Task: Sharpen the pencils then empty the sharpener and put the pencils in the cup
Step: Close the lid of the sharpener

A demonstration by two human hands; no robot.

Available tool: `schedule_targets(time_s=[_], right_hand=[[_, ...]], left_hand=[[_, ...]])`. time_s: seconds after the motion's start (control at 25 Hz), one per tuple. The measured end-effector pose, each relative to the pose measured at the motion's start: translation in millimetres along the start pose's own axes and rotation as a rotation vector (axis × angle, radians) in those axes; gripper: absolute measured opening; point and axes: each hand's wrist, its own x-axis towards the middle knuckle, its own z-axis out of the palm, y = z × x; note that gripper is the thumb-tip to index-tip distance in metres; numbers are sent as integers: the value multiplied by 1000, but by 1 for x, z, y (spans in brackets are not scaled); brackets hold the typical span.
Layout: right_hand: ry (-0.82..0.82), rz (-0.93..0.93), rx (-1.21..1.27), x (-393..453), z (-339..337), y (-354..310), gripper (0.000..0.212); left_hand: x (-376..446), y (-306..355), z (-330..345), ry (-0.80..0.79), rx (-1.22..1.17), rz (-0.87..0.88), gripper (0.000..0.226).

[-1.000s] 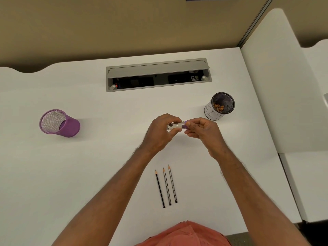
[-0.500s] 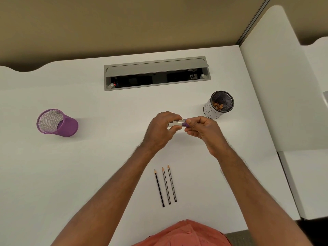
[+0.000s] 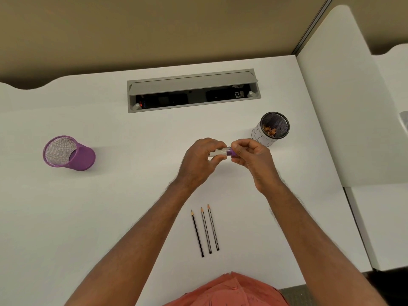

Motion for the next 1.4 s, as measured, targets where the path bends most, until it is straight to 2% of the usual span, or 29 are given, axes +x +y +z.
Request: schedule_targets(time_s=[0.08, 0.32, 0.6, 0.96, 1.28, 1.4], right_hand=[[-3, -15, -4, -1, 0, -2, 8], [-101, 42, 24, -4, -9, -7, 25], [-24, 77, -54, -5, -6, -11, 25], [71, 132, -123, -5, -3, -12, 43], [81, 126, -136, -4, -4, -9, 44], [45, 90, -110, -5, -5, -10, 32]], left_hand=[[1, 0, -1, 1, -1, 5, 27], [2, -1, -3, 15, -29, 1, 25], [1, 3, -1, 46, -19, 35, 25], [1, 7, 1, 44, 11, 49, 28], [1, 9, 1, 45, 29, 50, 29], [2, 8, 0, 27, -3, 22, 27]])
